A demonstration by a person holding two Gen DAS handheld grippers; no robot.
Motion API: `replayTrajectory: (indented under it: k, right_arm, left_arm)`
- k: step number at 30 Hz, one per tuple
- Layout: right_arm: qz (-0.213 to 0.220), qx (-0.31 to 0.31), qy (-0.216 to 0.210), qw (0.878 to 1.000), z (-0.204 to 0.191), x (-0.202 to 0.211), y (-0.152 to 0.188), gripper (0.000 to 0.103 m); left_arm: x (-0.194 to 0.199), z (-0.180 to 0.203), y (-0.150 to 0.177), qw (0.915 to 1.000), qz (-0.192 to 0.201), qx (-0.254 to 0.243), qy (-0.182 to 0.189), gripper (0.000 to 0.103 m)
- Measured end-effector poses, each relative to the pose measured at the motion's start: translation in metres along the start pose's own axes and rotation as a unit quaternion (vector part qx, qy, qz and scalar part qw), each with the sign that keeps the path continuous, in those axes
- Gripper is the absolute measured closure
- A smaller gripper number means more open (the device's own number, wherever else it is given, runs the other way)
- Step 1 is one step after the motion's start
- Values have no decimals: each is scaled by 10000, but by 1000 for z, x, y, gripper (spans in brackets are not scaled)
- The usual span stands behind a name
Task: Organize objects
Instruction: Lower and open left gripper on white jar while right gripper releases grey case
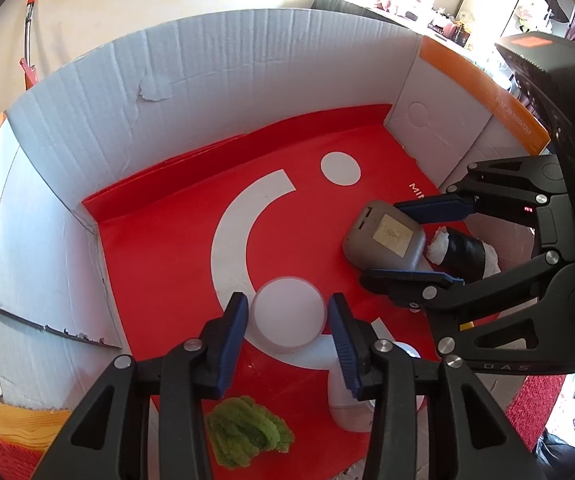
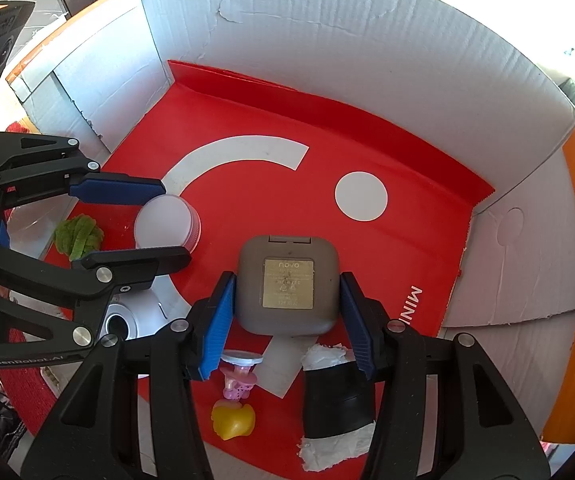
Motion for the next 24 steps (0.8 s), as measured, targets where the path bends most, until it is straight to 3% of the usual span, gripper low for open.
replayTrajectory:
  k: [11,14,24]
  right_arm:
    - [16,-12,-41,10000,-7,11,6,53]
    - [57,-4,-32,10000,-9,17,8,53]
    - [270,-22,-29,9996,-16,49,18,53]
  left_arm:
    - [10,-14,5,9999,29,89,59,58]
    - [18,-15,7,9999,75,118,77,52]
    - [46,-3,12,9993,314,164,96,51]
Point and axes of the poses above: each gripper's, at about its wrist camera, not at the fingertips, and x roughly against the way its jaws point, z to its right, y to its underside, the point moved 2 cm from there along -x, roughly the way its jaws point, and after that the axes turned 11 degrees about z, right-handed, at the moved point
